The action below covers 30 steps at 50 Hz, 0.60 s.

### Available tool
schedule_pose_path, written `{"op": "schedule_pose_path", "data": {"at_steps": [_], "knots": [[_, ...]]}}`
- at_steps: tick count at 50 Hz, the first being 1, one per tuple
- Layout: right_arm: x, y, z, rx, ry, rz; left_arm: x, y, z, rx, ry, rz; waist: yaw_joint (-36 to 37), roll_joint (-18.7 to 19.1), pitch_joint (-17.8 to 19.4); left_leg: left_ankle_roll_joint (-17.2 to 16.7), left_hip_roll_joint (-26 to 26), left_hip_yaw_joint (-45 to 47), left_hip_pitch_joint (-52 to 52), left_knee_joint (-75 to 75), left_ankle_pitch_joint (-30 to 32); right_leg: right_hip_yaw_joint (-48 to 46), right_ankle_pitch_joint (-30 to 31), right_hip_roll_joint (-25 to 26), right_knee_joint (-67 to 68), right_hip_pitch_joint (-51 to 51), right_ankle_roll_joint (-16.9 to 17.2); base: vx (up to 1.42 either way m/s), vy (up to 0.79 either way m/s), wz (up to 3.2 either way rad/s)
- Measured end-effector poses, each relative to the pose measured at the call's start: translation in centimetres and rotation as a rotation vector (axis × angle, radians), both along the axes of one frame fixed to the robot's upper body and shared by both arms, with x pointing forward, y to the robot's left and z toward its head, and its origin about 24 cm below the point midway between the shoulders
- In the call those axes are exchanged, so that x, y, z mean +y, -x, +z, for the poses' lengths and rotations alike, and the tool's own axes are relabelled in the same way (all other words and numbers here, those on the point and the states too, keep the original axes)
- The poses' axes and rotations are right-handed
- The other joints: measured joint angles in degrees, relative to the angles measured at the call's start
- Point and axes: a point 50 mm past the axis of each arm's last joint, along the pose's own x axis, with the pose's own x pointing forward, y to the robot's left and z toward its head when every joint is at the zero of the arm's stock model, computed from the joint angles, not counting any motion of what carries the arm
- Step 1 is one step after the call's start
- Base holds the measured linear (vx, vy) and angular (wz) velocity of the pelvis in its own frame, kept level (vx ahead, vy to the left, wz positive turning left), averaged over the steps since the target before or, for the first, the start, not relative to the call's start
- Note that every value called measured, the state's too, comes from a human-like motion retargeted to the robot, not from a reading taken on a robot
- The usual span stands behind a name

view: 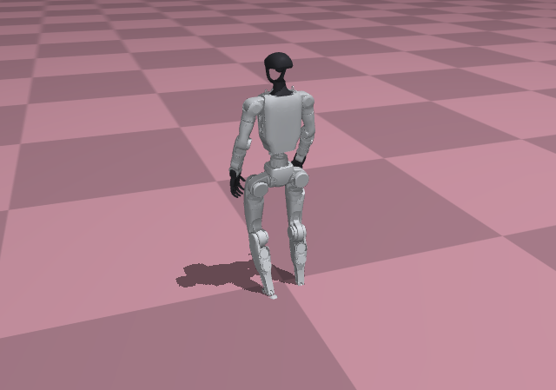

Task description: Run

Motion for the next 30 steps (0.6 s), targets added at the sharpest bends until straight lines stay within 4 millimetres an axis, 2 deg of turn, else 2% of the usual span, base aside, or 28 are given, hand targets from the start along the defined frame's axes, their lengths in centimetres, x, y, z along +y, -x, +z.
{"op": "schedule_pose_path", "data": {"at_steps": [5, 11, 30], "knots": [[-0.1, -1.1, 0.3, -0.029, -0.003, 0.013, -0.3, -1.1, 0.2, -0.026, 0.005, -0.020, 0.7, 0.0, 2.0, -0.2, 0.0, 0.5, 0.3, 1.5, -0.8, 0.3, -5.9, -0.8, 12.0, -4.9, -0.1, 0.00, 0.00, 0.00], [0.0, -1.5, 0.5, -0.037, -0.003, 0.027, -0.4, -1.5, 0.3, -0.031, 0.008, -0.034, 0.8, -1.6, 1.9, 0.1, -1.8, 1.0, -0.7, 2.1, -0.8, 0.7, -10.0, -3.0, 20.7, -9.6, 0.3, 0.00, 0.00, 0.00], [0.3, -2.2, 0.7, -0.045, -0.024, 0.036, -0.5, -1.6, 0.4, -0.029, 0.019, -0.053, 0.0, -5.1, -0.6, 1.1, -5.5, 1.7, -4.0, 0.7, 0.9, 1.8, -13.0, -6.8, 28.1, -16.9, 1.1, 0.00, 0.00, 0.00]]}}
